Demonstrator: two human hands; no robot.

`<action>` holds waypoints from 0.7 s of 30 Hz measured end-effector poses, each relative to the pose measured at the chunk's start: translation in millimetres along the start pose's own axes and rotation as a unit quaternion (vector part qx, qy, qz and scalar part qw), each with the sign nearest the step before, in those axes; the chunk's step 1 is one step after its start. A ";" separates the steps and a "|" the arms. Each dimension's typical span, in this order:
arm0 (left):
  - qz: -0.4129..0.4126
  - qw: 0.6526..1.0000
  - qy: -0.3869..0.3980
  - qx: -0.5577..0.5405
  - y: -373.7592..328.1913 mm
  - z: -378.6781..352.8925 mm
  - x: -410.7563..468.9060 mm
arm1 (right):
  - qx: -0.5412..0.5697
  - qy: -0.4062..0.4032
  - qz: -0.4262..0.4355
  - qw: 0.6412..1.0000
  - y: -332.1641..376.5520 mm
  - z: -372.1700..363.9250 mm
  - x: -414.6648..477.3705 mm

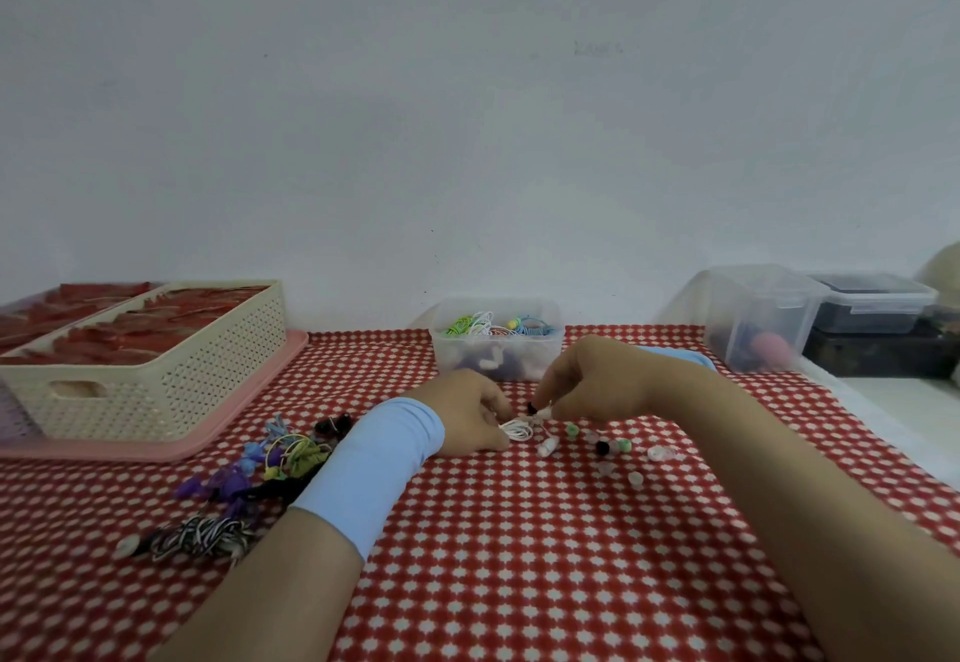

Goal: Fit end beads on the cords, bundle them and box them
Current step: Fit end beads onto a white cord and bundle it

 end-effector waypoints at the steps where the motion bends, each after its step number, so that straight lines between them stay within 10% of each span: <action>1: 0.001 1.000 -0.008 0.002 0.2 0.2 0.3 | -0.012 0.008 -0.007 1.000 1.6 -1.5 -0.3; 21: -0.050 0.967 -0.230 -0.102 4.8 67.3 17.7 | 0.134 -0.255 0.000 0.958 13.4 30.8 16.7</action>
Point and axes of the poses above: each hand's wrist, its own x-axis towards the middle knuckle, its own z-axis out of the back of the hand, y = z × x, the point moved 4 cm from there along x, towards the middle knuckle, and after that the axes turned 6 degrees about y, right-handed, at the moved point
